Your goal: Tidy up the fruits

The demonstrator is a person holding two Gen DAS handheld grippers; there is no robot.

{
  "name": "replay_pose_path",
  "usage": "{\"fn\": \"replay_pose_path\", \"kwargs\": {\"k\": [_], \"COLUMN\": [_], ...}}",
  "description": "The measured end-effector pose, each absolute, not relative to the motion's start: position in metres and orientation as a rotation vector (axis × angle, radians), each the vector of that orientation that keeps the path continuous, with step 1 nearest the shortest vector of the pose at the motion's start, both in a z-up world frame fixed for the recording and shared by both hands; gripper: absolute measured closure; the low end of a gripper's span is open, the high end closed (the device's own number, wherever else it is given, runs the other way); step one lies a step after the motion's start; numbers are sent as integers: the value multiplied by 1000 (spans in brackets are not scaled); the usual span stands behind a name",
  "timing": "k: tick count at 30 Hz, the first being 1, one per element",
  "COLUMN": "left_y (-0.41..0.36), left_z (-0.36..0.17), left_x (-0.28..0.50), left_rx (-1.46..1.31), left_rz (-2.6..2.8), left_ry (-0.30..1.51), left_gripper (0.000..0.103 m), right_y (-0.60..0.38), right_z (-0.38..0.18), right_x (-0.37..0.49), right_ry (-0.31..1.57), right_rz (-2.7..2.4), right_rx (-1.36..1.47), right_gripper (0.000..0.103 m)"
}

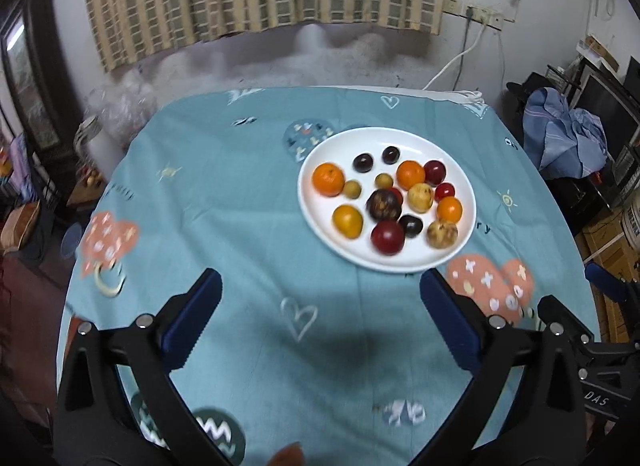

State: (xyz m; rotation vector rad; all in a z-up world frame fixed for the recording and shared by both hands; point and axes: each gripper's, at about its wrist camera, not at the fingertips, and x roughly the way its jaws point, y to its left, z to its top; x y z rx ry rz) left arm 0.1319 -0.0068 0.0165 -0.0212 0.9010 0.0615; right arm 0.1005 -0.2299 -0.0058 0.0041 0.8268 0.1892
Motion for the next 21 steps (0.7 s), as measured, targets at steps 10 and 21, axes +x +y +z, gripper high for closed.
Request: {"fn": "replay_pose_path", "kwargs": {"k": [10, 21], "left_y": [15, 6], "left_z": [32, 35], "left_x": [85, 72], "left_rx": [-68, -27], "left_rz": [92, 112], "left_ry": [875, 866], "left_gripper": [2, 2], "right_y": [-200, -188], "right_z": [9, 15], "right_x": [71, 60], "right_ry": [805, 797], "right_rz": [263, 275], "right_rx": [-60, -89], "right_gripper": [5, 5]}}
